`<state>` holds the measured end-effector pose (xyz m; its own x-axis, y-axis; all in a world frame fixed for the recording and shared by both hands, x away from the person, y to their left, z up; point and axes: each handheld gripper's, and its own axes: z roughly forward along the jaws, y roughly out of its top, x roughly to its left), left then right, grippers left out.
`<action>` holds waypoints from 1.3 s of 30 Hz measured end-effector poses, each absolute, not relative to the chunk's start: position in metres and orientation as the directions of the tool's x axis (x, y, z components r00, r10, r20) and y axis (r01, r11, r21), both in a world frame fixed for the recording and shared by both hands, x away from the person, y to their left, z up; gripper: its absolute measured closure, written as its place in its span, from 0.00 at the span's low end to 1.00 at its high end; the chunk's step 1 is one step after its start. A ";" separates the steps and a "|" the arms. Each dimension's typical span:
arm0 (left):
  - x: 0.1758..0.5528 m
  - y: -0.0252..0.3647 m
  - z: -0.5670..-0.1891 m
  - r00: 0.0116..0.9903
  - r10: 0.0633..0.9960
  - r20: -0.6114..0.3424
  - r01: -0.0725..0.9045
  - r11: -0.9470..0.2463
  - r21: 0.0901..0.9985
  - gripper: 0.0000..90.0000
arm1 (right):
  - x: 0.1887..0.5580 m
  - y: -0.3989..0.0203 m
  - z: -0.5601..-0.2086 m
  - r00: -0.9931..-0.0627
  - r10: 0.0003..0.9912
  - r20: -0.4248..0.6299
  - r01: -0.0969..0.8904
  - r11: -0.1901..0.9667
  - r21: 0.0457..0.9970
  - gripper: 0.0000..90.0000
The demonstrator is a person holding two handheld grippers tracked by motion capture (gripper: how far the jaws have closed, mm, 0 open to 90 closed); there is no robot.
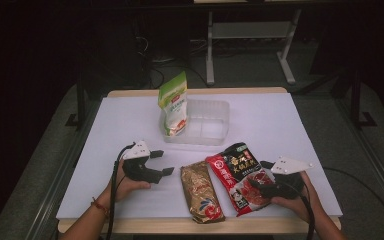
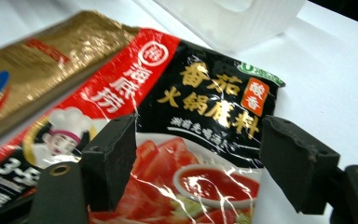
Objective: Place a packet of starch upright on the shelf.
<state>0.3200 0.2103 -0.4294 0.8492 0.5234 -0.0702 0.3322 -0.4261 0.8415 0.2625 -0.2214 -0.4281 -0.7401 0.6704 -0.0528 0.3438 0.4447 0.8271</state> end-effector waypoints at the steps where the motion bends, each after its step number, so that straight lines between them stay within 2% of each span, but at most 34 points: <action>1: 0.320 0.208 -0.432 0.851 0.521 -0.072 0.336 -0.433 0.836 0.25 | 0.262 -0.221 -0.427 -0.741 0.669 -0.051 0.342 0.442 0.829 0.31; 11: 0.320 0.198 -0.441 0.873 0.473 -0.119 0.361 -0.464 0.809 0.20 | 0.251 -0.202 -0.420 -0.797 0.604 -0.014 0.337 0.462 0.820 0.37; 24: 0.323 0.184 -0.445 0.883 0.439 -0.166 0.379 -0.459 0.804 0.20 | 0.238 -0.170 -0.418 -0.858 0.514 0.002 0.308 0.511 0.803 0.47; 35: 0.326 0.181 -0.450 0.878 0.448 -0.169 0.390 -0.463 0.796 0.20 | 0.230 -0.145 -0.424 -0.895 0.442 0.060 0.320 0.541 0.778 0.55; 39: 0.327 0.181 -0.451 0.875 0.454 -0.169 0.395 -0.466 0.792 0.20 | 0.228 -0.139 -0.426 -0.900 0.430 0.069 0.323 0.554 0.767 0.54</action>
<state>0.3272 0.1807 -0.4511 0.8745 0.4544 -0.1694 0.3954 -0.4660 0.7915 0.2284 -0.1391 -0.4261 -0.9003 0.4296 0.0693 0.3235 0.5542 0.7669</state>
